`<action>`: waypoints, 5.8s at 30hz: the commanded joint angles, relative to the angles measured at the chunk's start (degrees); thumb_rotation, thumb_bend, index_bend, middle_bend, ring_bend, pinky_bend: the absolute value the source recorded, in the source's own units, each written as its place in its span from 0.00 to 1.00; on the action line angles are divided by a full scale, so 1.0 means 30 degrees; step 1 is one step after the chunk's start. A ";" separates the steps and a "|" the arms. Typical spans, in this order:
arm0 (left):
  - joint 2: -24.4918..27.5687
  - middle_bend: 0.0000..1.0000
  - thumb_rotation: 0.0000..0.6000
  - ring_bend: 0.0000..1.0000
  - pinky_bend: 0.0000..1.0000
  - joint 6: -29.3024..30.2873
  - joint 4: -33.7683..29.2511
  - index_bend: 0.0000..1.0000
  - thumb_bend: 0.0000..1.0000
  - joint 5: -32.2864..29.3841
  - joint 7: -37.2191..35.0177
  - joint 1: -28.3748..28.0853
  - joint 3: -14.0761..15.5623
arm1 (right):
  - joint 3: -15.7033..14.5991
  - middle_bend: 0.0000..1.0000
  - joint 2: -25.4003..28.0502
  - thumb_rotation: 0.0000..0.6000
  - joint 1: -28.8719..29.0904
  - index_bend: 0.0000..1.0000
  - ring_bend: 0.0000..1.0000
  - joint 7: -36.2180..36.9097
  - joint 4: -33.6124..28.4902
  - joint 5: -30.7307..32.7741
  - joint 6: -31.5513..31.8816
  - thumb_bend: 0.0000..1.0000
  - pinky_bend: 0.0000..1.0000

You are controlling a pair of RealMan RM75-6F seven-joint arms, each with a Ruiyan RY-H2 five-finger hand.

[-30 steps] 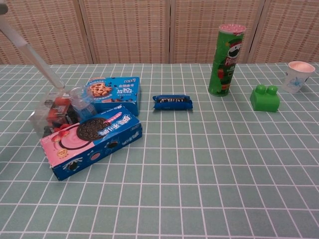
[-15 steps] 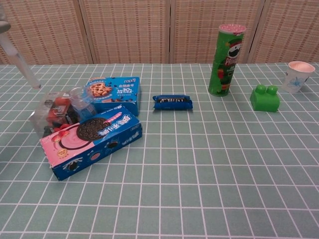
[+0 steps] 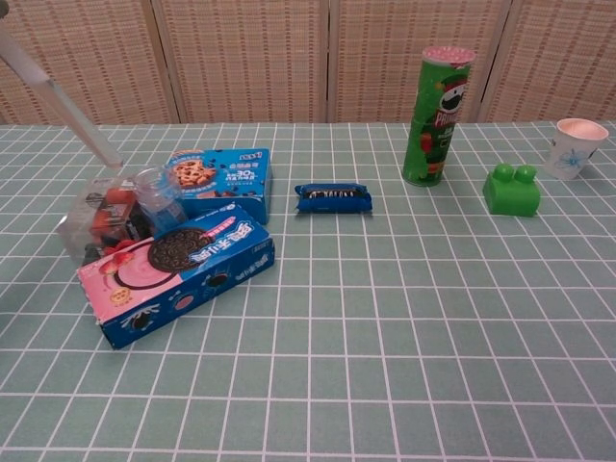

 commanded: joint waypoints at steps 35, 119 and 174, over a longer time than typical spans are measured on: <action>-0.2880 1.00 1.00 1.00 1.00 0.1415 0.0068 0.79 0.59 -0.3672 0.8872 -0.3082 0.0170 | -0.0002 0.46 0.0066 1.00 0.0027 0.49 0.36 0.0675 0.0260 0.0095 -0.0053 0.47 0.63; -0.7565 1.00 1.00 1.00 1.00 0.1532 0.4265 0.46 0.09 -0.3519 1.4483 -0.4250 0.1739 | 0.0109 0.46 0.0137 1.00 0.0004 0.49 0.36 0.1647 0.0718 0.0280 -0.0076 0.47 0.63; -0.4232 0.83 1.00 0.78 1.00 1.1796 0.4989 0.39 0.04 0.7646 1.4313 0.5923 0.8384 | 0.0348 0.45 -0.0262 1.00 0.0130 0.49 0.36 -0.1346 -0.0419 0.1042 -0.0980 0.47 0.63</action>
